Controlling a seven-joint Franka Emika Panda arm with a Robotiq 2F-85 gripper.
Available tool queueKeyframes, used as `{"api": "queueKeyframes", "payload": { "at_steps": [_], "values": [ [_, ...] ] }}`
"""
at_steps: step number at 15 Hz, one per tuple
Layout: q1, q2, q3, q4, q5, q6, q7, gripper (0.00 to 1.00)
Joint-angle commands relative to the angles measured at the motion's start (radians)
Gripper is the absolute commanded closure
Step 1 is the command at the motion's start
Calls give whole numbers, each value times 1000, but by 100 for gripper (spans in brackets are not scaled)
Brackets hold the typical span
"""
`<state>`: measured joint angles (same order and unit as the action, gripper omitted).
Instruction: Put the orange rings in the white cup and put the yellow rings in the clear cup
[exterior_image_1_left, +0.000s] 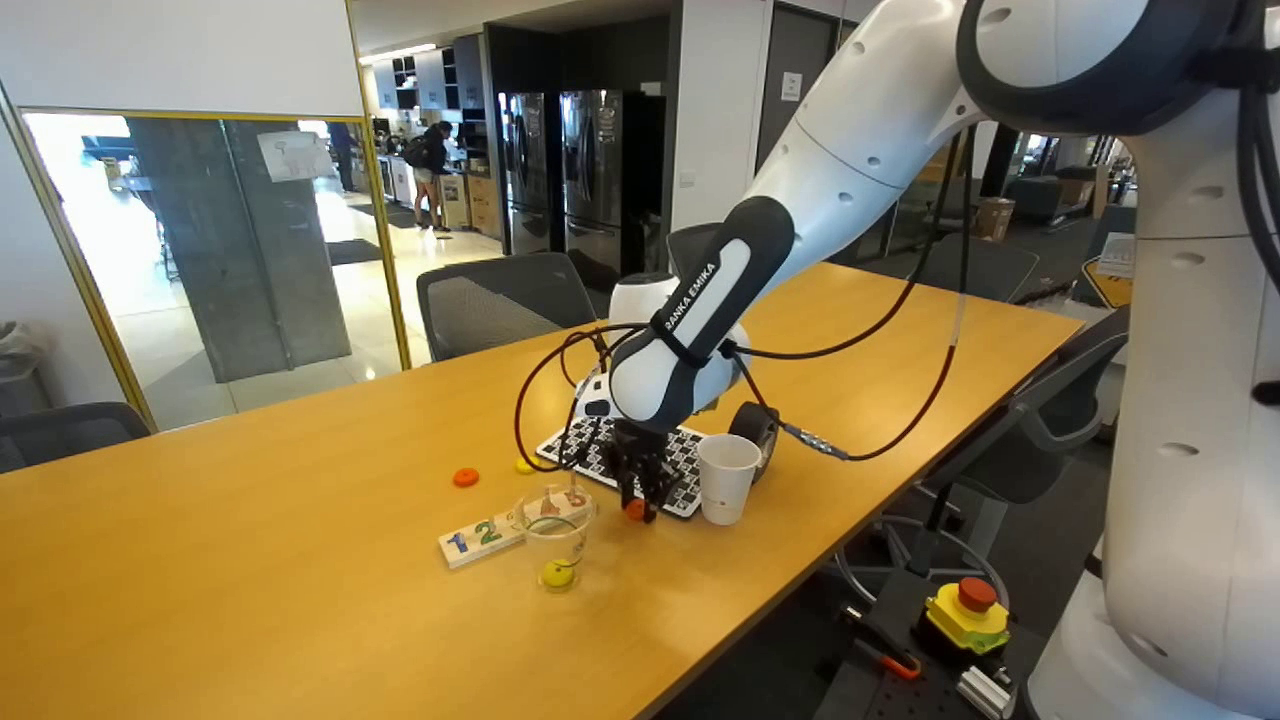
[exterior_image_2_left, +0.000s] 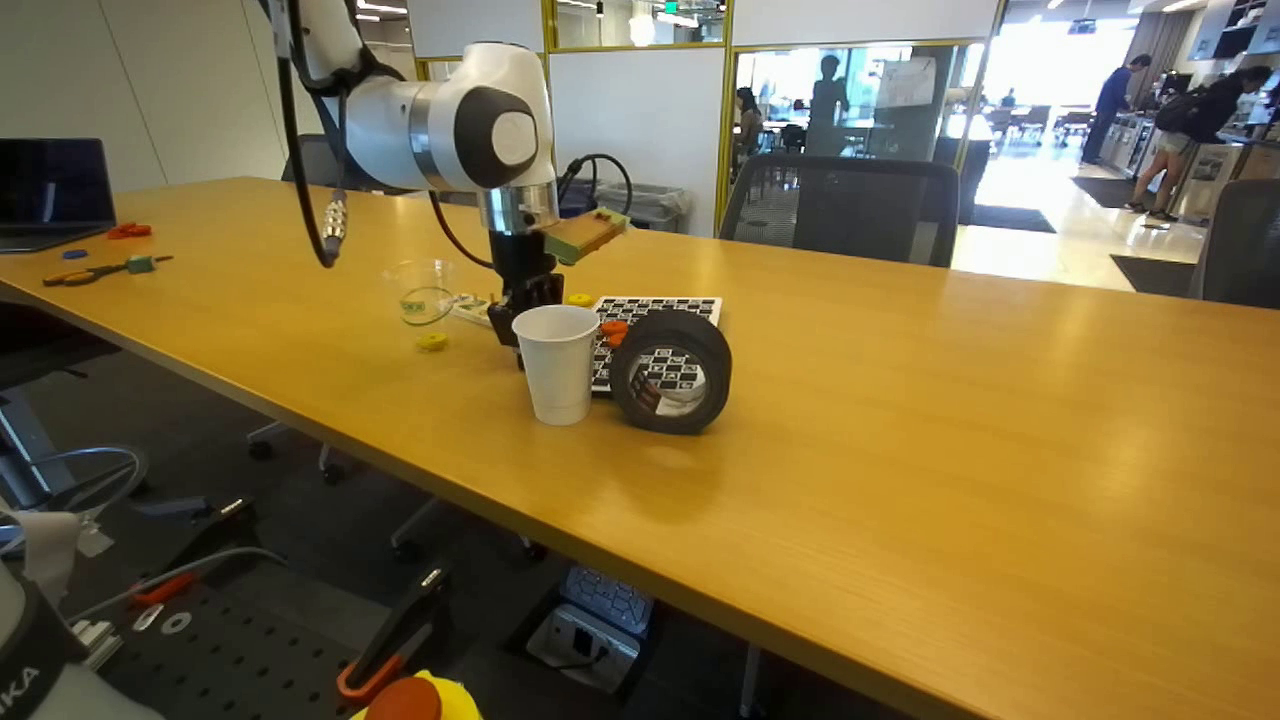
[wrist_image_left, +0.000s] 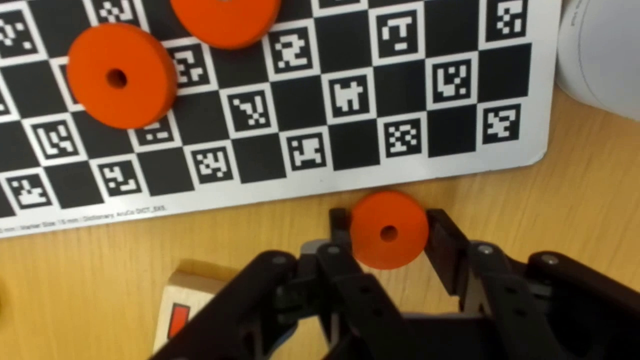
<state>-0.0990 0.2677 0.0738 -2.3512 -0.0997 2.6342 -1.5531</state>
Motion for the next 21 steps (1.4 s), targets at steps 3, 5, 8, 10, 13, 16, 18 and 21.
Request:
{"api": "queueKeyframes", "payload": {
  "at_steps": [3, 5, 8, 10, 13, 16, 18, 21],
  "values": [
    [-5, -179, -14, -13, 121, -278, 100, 78],
    [0, -263, -38, -23, 164, -386, 161, 78],
    [8, -390, -79, -54, 218, -479, 256, 78],
    [13, -464, -105, -82, 238, -499, 322, 78],
    [16, -517, -136, -111, 226, -492, 408, 78],
    [13, -525, -152, -147, 194, -428, 506, 78],
    [11, -513, -159, -165, 165, -376, 549, 78],
    [2, -492, -167, -195, 111, -258, 636, 79]
  ]
}}
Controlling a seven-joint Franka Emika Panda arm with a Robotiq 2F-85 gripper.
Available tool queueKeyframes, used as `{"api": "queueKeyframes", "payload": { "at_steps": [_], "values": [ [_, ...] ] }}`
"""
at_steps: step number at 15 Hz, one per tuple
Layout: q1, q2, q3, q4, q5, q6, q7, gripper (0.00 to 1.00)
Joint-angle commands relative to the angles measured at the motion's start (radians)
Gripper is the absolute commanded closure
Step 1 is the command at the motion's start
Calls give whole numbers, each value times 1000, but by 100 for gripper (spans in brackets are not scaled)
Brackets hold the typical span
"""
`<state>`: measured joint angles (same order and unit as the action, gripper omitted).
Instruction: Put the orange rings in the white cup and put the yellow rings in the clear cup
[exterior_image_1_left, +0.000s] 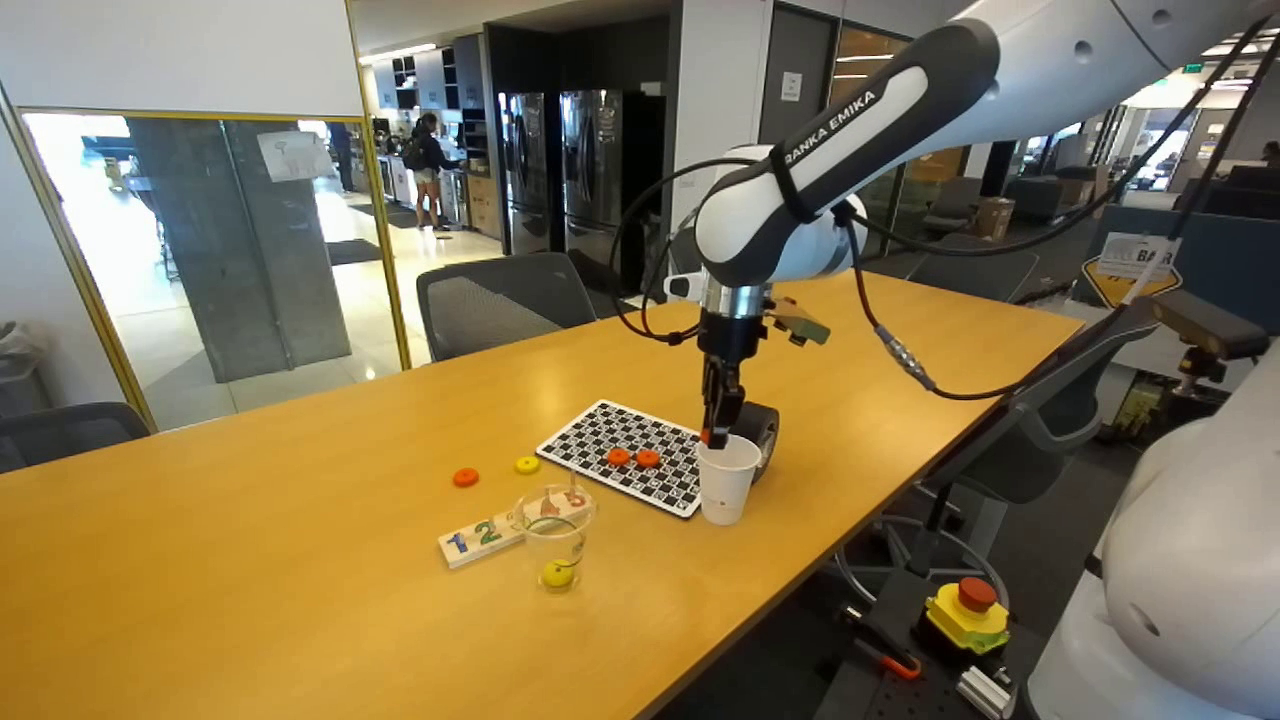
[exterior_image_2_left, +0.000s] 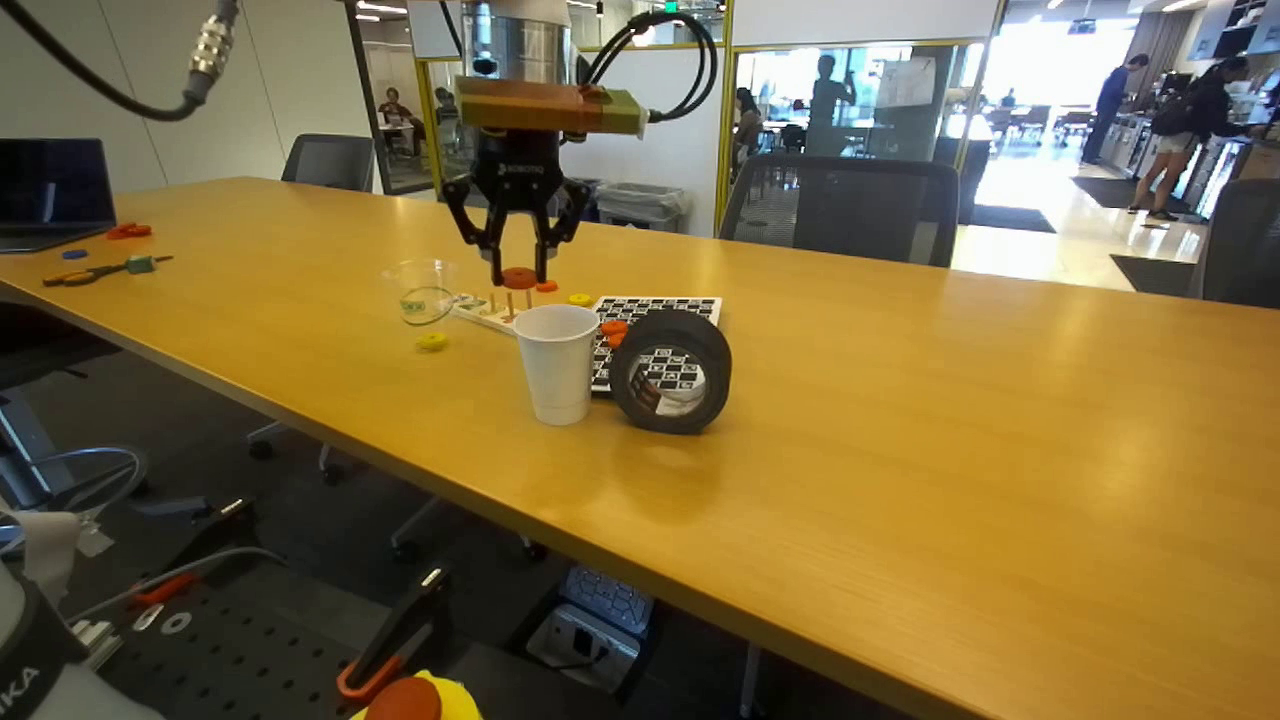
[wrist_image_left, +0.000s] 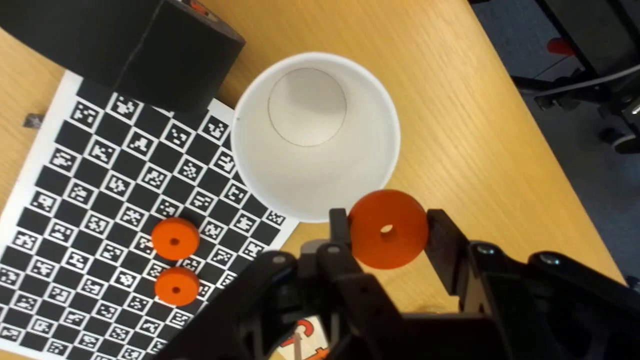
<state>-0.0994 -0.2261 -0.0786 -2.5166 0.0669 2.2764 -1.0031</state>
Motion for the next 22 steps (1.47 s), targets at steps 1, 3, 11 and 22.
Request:
{"api": "queueKeyframes", "payload": {
  "at_steps": [1, 3, 11, 22],
  "values": [
    [-1, 12, -19, -31, -80, 117, 114, 79],
    [-5, 31, -27, -35, -126, 140, 165, 79],
    [1, 68, -51, -28, -174, 120, 246, 25],
    [35, 192, -28, 155, -157, 193, 374, 0]
  ]
}}
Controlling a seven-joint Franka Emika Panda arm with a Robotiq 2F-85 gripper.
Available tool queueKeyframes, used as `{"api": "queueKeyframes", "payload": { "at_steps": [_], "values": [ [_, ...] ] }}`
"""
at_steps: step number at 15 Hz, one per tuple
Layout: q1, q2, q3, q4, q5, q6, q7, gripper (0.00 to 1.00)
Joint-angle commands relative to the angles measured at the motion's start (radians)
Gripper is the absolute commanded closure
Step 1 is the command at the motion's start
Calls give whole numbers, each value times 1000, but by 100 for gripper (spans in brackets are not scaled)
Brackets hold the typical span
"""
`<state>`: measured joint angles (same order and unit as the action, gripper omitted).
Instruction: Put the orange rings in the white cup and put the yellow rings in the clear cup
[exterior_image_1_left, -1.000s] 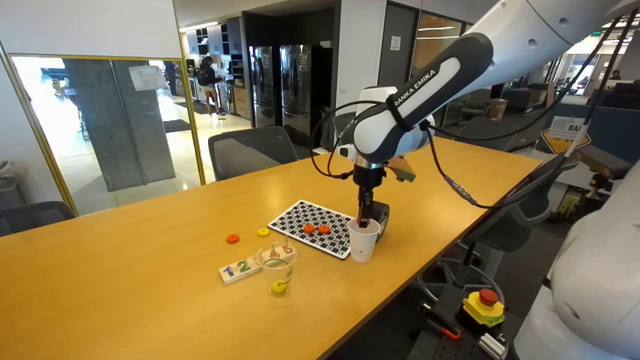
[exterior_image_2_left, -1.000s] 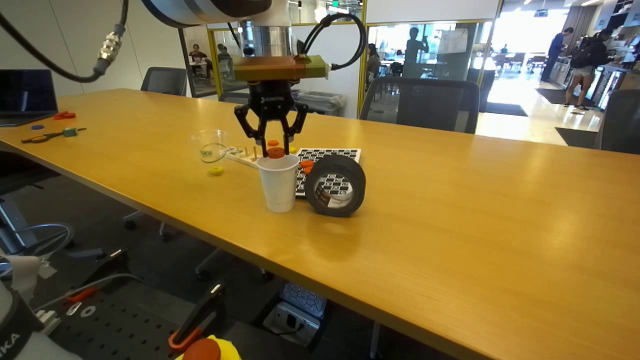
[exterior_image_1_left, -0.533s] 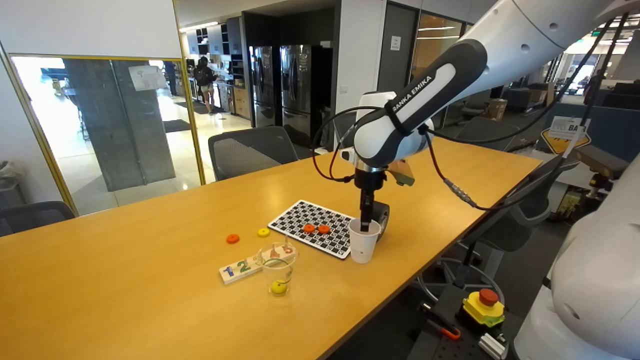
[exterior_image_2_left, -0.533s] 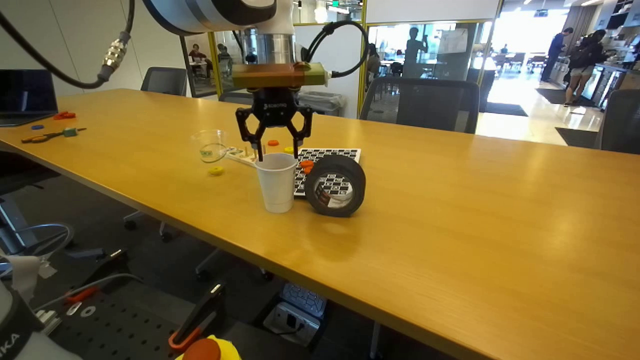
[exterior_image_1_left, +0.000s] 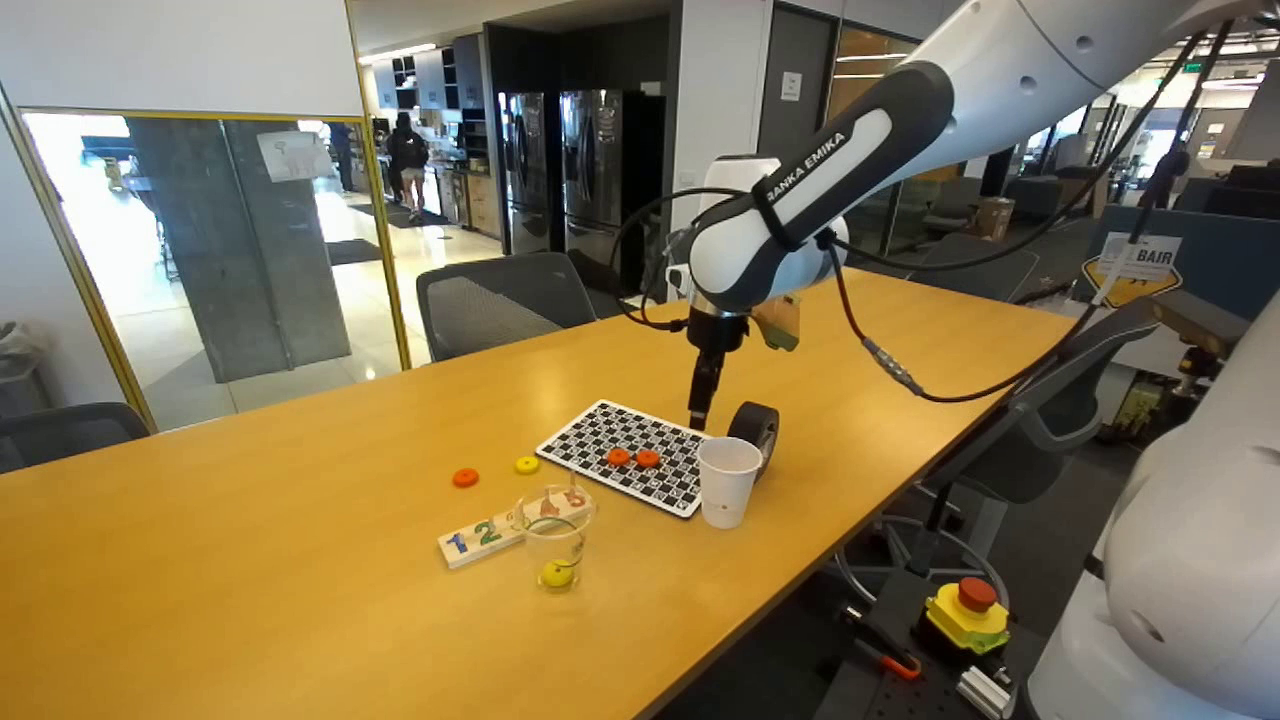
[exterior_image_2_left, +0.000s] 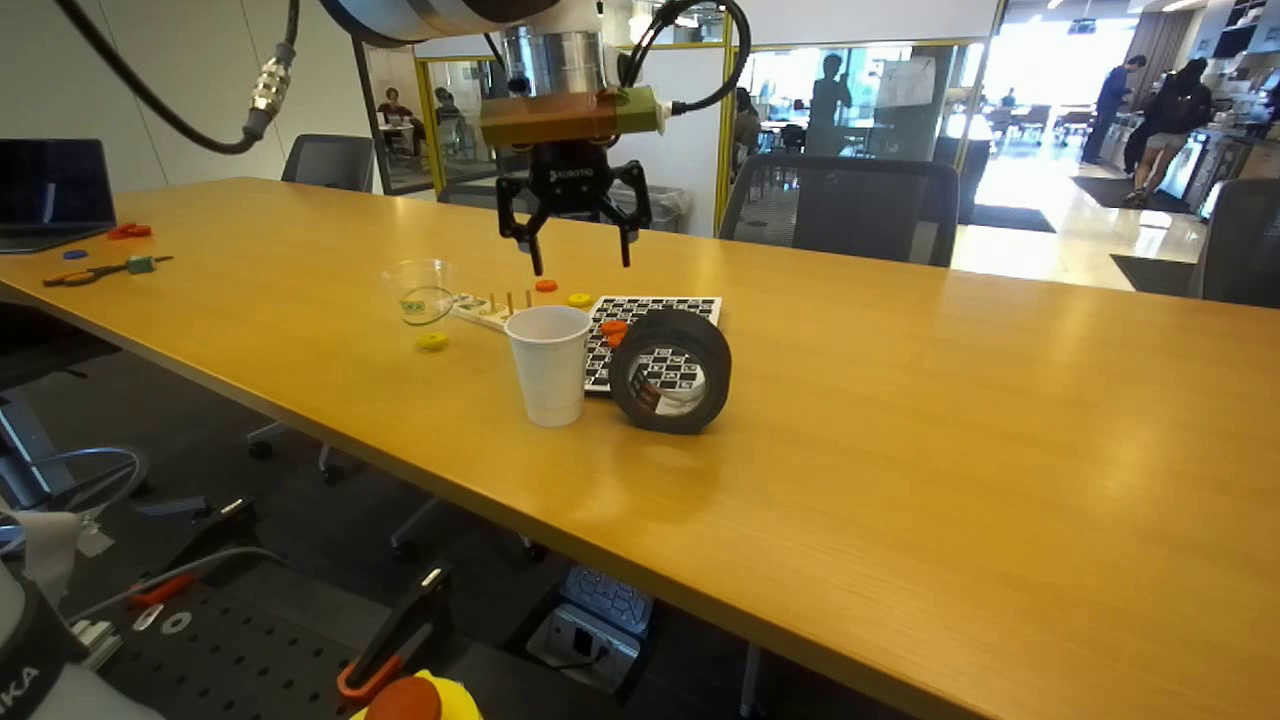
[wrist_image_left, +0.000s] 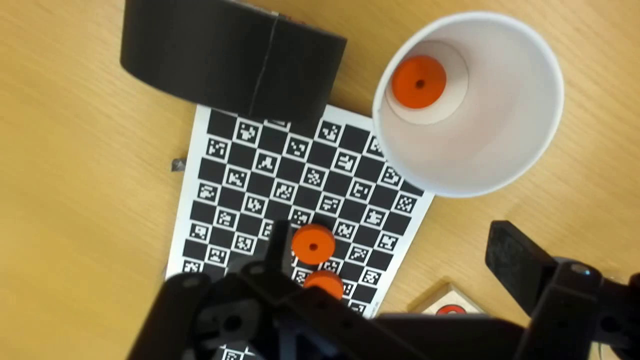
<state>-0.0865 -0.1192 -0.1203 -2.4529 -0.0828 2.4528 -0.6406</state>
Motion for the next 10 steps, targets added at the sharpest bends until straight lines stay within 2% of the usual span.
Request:
{"api": "queueKeyframes", "payload": {
  "at_steps": [1, 6, 10],
  "values": [
    [29, 123, 17, 120, 8, 23, -12, 0],
    [19, 302, 56, 242, 51, 35, -101, 0],
    [0, 408, 79, 316, 20, 28, -105, 0]
  ]
}}
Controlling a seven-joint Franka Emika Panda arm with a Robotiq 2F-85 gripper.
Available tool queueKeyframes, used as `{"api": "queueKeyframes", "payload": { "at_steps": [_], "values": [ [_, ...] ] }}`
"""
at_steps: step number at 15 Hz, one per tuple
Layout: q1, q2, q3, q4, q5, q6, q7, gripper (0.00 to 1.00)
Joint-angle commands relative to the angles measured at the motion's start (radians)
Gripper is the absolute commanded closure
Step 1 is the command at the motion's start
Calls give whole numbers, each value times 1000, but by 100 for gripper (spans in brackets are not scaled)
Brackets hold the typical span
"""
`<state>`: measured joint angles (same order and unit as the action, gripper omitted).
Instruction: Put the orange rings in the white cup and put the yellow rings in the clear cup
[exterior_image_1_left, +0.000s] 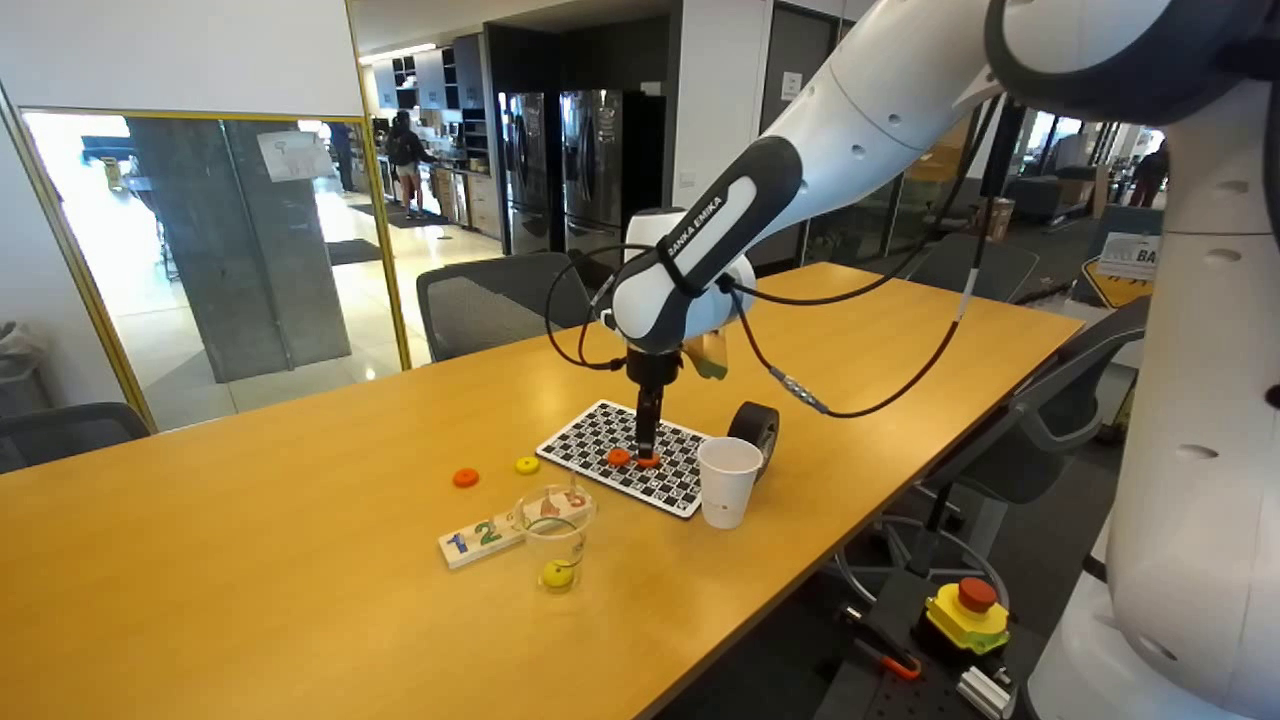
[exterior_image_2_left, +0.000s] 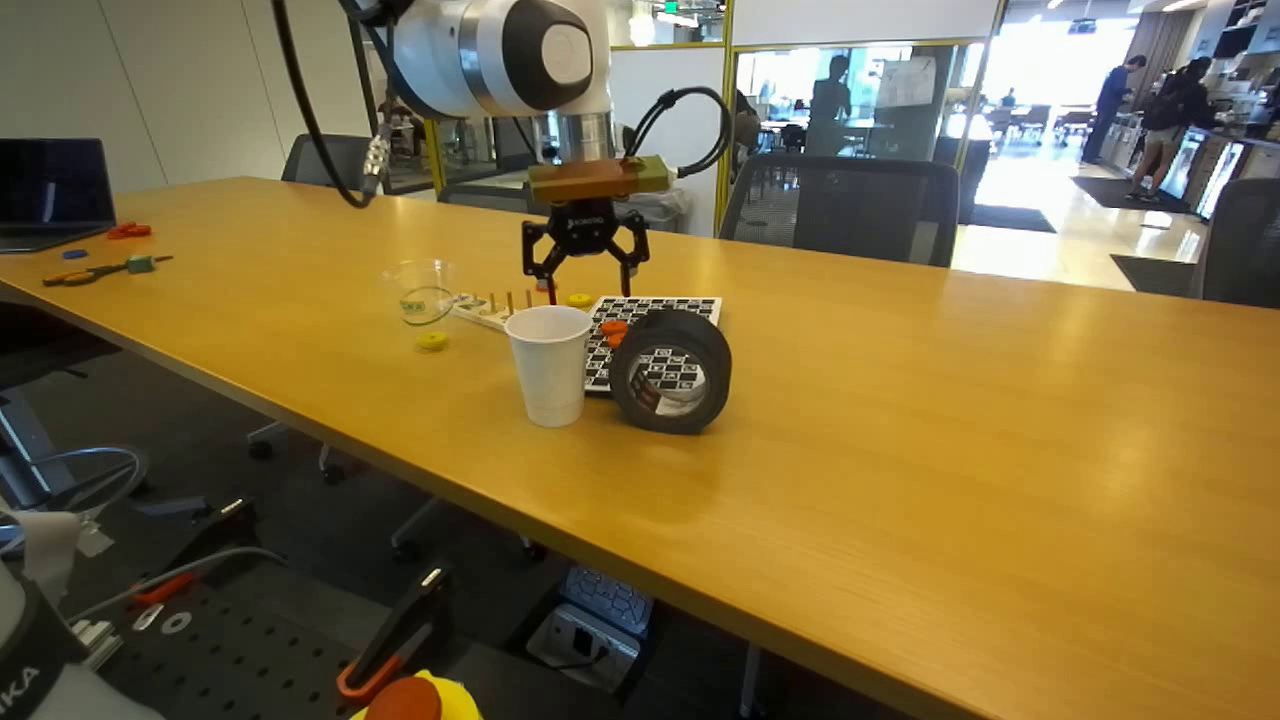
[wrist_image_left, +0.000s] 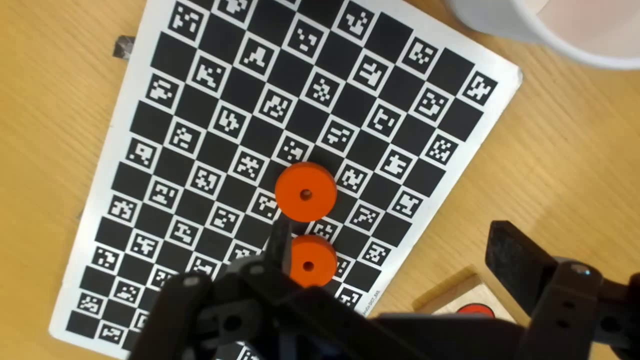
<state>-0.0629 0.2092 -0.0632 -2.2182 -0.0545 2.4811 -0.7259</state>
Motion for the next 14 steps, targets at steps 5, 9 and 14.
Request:
{"api": "queueKeyframes", "payload": {
  "at_steps": [5, 9, 14],
  "values": [
    [-33, 161, 11, 134, -78, 17, 31, 0],
    [-55, 202, 15, 168, -91, 20, 27, 0],
    [-77, 221, 27, 185, -77, 29, 12, 0]
  ]
}}
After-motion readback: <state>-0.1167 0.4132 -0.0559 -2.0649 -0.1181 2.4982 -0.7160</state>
